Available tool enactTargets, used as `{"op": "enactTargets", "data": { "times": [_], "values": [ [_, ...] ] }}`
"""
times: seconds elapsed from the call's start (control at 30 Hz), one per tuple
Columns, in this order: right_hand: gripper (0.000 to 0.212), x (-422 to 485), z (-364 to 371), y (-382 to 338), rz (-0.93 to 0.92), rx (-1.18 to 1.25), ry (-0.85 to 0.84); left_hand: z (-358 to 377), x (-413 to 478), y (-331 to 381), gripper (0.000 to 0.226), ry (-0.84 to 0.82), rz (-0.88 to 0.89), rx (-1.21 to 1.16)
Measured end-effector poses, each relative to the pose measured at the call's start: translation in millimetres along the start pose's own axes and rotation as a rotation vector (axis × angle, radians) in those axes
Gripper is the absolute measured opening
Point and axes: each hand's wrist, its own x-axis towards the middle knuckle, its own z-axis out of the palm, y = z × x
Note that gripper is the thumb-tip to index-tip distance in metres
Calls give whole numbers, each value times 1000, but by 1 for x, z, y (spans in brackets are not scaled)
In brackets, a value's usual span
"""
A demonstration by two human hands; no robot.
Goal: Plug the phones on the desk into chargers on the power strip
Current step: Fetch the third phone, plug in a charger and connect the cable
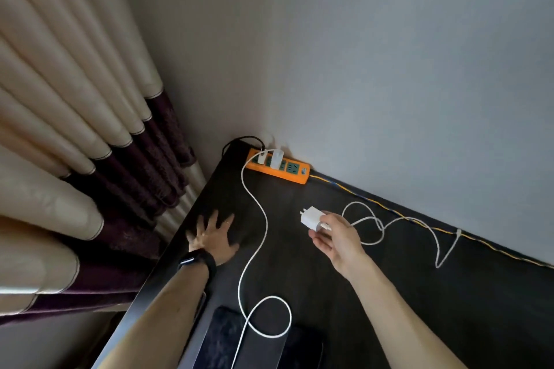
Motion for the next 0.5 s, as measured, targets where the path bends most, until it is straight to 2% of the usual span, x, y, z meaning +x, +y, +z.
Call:
{"op": "enactTargets", "data": {
  "times": [0.07, 0.13, 0.33, 0.5],
  "values": [
    [19, 18, 14, -14, -32, -80, 47, -1, 12, -8, 100, -70, 35, -16],
    [19, 38, 28, -27, -80, -159, 94, 3, 18, -12, 107, -67, 48, -14],
    [31, 100, 71, -58, -374, -519, 202, 8, 28, -14, 108, -61, 32, -48],
    [20, 127, 97, -69, -521, -711, 250, 10, 28, -16, 105, -76, 40, -75]
  ]
}}
